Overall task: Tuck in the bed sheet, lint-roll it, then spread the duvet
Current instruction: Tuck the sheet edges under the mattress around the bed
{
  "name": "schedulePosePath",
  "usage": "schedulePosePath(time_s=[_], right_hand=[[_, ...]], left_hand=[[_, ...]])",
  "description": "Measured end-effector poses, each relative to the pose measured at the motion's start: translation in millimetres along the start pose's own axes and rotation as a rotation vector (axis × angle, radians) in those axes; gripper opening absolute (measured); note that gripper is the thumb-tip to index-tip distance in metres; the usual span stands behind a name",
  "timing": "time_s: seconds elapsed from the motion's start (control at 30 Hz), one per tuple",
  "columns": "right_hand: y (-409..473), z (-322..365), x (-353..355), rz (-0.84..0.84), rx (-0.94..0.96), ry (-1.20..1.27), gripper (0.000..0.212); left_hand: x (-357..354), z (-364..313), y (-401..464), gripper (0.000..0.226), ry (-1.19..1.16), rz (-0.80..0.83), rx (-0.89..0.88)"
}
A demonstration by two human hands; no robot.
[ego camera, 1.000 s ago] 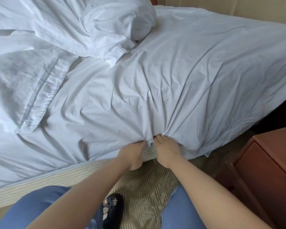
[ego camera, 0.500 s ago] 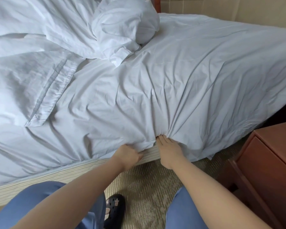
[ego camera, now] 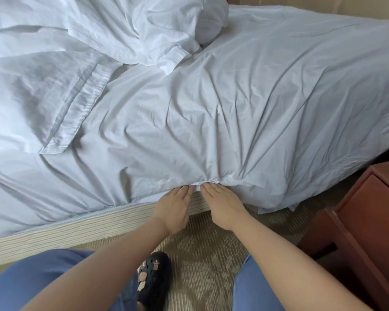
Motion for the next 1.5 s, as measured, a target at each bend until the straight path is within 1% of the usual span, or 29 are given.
schedulePosePath(time_s=[0.13,0.23,0.3,0.4,0.5,0.6,0.67,0.7,0.77,0.83,0.9,0.93,0.97,1.0,1.07,1.13,1.17,1.27,1.37,1.43,1.5], right_hand=[[13,-2,3,-0.044,-0.069,0.024,0.062],[25,-8,4,-0.043,-0.115,-0.008,0.059],[35,-9,-1,-0.006,-0.177,-0.029,0.058],[48,-12,-2,-0.036,-0.261,0.005,0.053],[41,-10,-3,-0.077,-0.18,0.041,0.055],[21,-6,0,-0.154,-0.089,0.067,0.064],[11,-2,0,-0.221,-0.068,0.052,0.065],[8,-1,0,-0.258,-0.065,0.036,0.061],[4,-3,-2,-0.303,-0.075,0.019,0.046],[3,-3,-2,-0.258,-0.083,0.014,0.036],[3,-5,-5,-0.2,-0.106,-0.006,0.031],[4,-6,-8,-0.193,-0.11,-0.013,0.034],[3,-5,-11,-0.185,-0.105,-0.019,0.044],[1,-6,-13,-0.201,-0.115,0.011,0.055],[-3,-7,-15,-0.218,-0.129,0.052,0.071],[-1,-8,-20,-0.208,-0.123,0.046,0.079],[-1,-7,-19,-0.209,-0.11,0.044,0.081],[4,-9,-23,-0.17,-0.114,-0.034,0.081],[5,-9,-20,-0.156,-0.142,-0.089,0.077],[12,-8,-22,-0.124,-0.127,-0.1,0.069],[26,-8,-13,-0.147,-0.144,-0.054,0.062]], left_hand=[[-6,-1,-1,0.07,-0.011,0.051,0.021],[-3,5,-1,0.066,-0.07,0.019,0.057],[-4,9,-2,0.065,-0.055,0.022,0.076],[-6,15,-1,0.066,-0.041,0.037,0.11],[-11,14,-2,0.069,-0.043,0.097,0.12],[-11,9,-4,0.067,-0.037,0.064,0.138],[-13,2,-5,0.065,-0.002,0.065,0.072],[-14,-1,-6,0.065,0.033,0.071,0.024],[-12,-2,-5,0.064,0.074,0.07,-0.029],[-8,0,-3,0.058,0.075,0.059,-0.03],[-7,1,-3,0.043,0.083,0.084,-0.015],[-8,2,-4,0.038,0.073,0.098,0.009],[-10,4,-6,0.038,0.048,0.108,0.037],[-10,5,-8,0.041,0.021,0.104,0.056],[-9,6,-9,0.05,-0.029,0.038,0.055],[-4,6,-9,0.058,-0.066,-0.017,0.051],[-4,6,-9,0.061,-0.081,-0.011,0.049],[-16,5,-8,0.071,-0.061,0.099,0.057],[-21,3,-1,0.076,-0.06,0.125,0.078],[-19,3,5,0.077,-0.106,0.151,0.085],[-17,5,10,0.077,-0.138,0.18,0.087]])
Point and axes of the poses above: each hand's wrist, its own y-axis towards the middle knuckle, its own x-axis out of the back of the hand, z = x × y, the point moved 8 cm from there along y, towards the middle knuckle, and after that the axes turned 7 degrees about x, right-handed, at the moved point
